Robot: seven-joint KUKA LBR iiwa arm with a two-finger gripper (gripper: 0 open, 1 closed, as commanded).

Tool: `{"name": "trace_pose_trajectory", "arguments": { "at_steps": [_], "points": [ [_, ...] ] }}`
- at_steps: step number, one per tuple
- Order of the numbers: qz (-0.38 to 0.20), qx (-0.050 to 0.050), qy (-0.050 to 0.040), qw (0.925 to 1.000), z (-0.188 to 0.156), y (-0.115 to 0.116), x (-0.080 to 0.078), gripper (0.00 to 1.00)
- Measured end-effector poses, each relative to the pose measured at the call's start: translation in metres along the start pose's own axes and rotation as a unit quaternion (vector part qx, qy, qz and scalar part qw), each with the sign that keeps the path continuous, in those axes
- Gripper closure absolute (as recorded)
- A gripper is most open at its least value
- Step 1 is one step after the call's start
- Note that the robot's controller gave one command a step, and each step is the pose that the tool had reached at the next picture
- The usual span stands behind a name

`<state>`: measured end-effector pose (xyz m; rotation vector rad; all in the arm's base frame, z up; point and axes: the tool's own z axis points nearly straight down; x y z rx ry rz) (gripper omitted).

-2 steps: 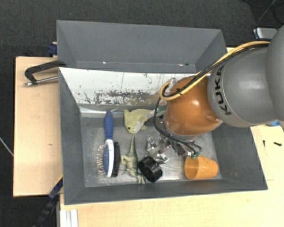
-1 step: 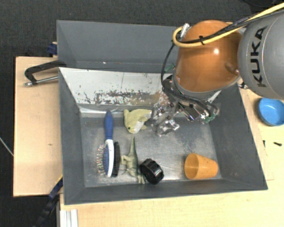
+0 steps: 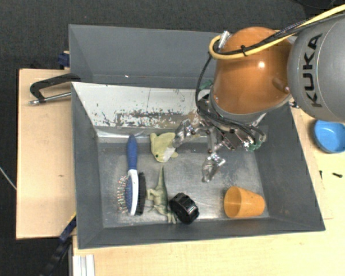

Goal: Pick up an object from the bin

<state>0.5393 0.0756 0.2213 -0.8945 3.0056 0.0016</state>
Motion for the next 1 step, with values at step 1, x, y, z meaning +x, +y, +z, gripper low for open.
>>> {"name": "trace_pose_trajectory", "arguments": {
  "at_steps": [1],
  "points": [
    [-0.05, -0.003, 0.0041, 0.9987, 0.1032, 0.0694, -0.0409, 0.0]
  ]
}}
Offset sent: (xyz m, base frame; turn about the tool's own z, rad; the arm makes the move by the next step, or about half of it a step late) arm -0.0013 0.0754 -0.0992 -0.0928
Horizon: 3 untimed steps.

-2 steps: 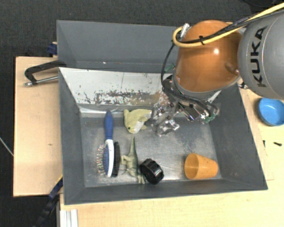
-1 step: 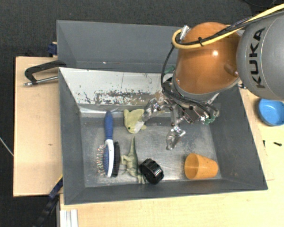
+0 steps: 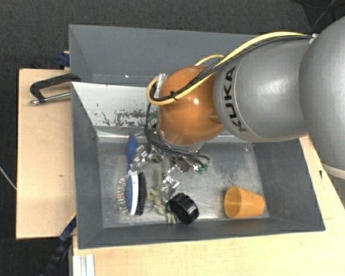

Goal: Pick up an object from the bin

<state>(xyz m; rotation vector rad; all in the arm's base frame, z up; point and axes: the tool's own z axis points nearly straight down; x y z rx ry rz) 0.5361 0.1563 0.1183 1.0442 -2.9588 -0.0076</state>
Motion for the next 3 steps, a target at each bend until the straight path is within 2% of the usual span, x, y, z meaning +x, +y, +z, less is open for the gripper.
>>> {"name": "trace_pose_trajectory", "arguments": {
  "at_steps": [1, 2, 3],
  "points": [
    [-0.245, 0.008, 0.0005, 0.9696, 0.037, 0.025, -0.012, 0.0],
    [-0.244, 0.008, 0.0032, 0.9698, 0.037, 0.023, -0.01, 1.0],
    [-0.229, 0.006, -0.0063, 0.9734, -0.118, 0.011, -0.006, 1.0]
  ]
}}
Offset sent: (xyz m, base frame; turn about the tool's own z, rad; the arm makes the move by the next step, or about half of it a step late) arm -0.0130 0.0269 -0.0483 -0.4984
